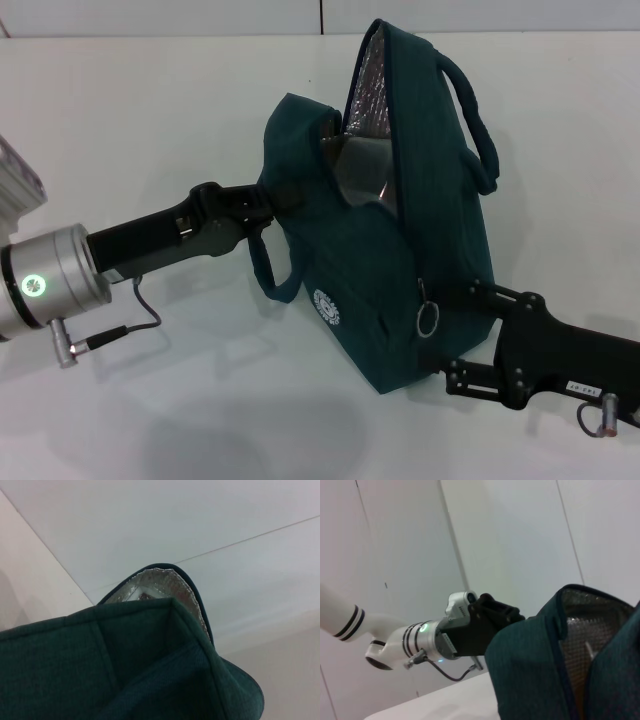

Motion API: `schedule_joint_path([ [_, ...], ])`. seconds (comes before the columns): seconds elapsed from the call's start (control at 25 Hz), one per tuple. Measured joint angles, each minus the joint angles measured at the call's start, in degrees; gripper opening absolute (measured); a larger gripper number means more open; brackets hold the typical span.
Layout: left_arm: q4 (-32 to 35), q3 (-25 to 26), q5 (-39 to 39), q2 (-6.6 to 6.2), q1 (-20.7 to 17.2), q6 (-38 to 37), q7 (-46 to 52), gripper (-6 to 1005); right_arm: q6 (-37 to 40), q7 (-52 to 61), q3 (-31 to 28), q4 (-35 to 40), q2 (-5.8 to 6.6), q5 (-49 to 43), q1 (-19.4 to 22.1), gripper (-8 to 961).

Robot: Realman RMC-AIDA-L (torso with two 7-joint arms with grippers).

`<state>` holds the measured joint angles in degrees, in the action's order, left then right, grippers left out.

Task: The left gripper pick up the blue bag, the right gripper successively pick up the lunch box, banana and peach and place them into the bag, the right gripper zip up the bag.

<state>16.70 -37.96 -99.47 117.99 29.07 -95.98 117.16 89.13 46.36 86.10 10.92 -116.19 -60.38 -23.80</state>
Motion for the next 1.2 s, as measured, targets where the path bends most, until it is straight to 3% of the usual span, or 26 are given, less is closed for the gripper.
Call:
schedule_joint_path([
  [0.64,0.0,-0.01,0.09,-0.02,-0.06,0.0,0.0,36,-0.95,0.4,0.9,0.25,0.04,3.34,0.64,780],
  [0.96,-0.01,0.0,0.09,-0.05,0.0,0.02,0.0,36,-1.39,2.63,7.21,0.29,0.06,2.96,-1.4,781],
  [1.2,0.0,0.0,0.06,-0.05,0.1,0.09,0.0,36,-0.21,2.6,7.84,0.33,0.0,2.93,-1.48,781],
])
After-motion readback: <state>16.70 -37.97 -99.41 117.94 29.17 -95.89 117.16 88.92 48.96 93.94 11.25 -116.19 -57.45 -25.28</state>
